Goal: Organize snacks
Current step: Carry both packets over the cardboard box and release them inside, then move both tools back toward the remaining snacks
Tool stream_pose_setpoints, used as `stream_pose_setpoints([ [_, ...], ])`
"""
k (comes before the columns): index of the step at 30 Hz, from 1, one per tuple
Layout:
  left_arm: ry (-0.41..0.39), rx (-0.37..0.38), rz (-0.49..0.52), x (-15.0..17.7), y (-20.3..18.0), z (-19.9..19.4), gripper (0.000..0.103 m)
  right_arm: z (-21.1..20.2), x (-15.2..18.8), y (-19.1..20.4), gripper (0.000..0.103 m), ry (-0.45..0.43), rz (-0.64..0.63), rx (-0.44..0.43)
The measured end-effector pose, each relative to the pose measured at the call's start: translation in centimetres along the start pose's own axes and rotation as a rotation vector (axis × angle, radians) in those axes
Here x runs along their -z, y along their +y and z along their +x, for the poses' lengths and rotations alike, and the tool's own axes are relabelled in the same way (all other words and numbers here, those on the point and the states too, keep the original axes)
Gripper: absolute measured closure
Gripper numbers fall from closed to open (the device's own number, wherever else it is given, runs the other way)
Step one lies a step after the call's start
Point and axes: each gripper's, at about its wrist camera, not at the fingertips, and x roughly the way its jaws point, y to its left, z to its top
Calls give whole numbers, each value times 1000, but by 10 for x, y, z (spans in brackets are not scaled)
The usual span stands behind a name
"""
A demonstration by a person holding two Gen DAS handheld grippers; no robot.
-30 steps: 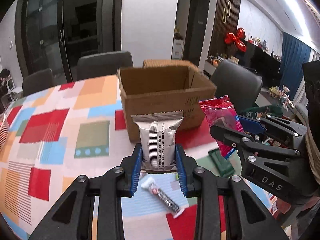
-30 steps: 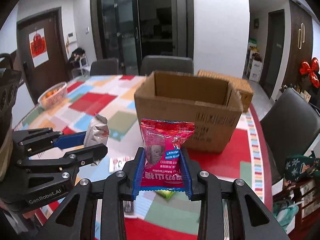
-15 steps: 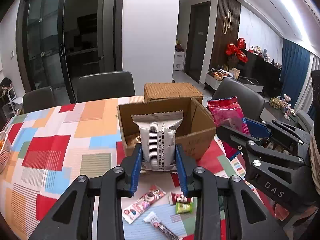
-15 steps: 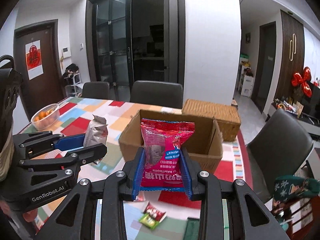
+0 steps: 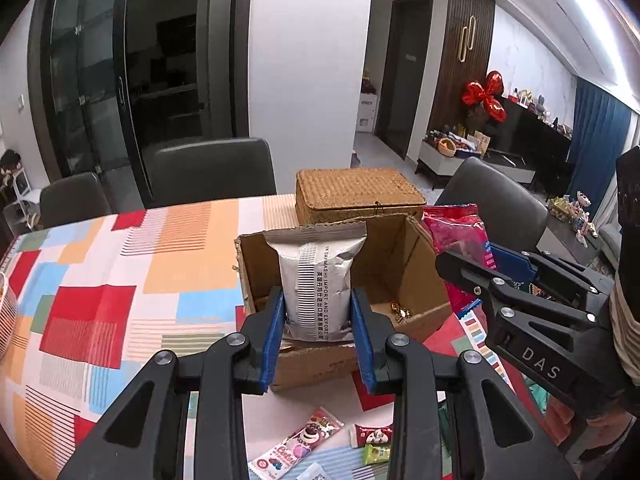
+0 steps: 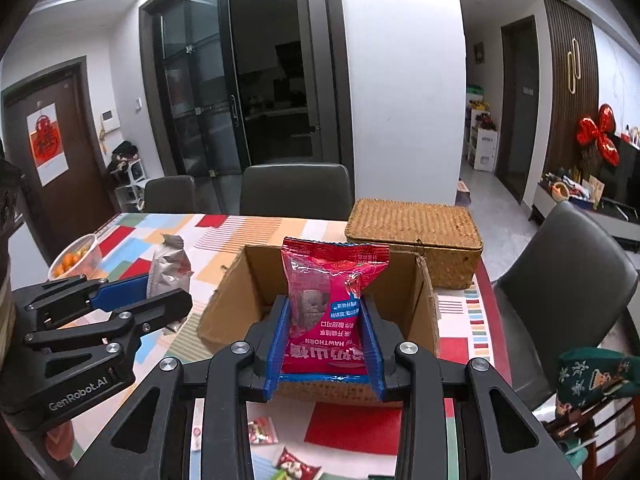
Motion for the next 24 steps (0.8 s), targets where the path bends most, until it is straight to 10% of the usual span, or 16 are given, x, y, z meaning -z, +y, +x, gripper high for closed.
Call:
stream_pose_setpoints([
  [8, 75, 5, -16, -20, 6, 40, 70, 36, -13, -17, 68, 51, 45, 20],
  [12, 78, -92, -4, -24, 4, 50, 44, 49, -18, -24, 53, 54, 56, 84],
  [24, 50, -59, 51, 30, -25, 8, 39, 5, 21, -24, 47, 38, -22, 108],
])
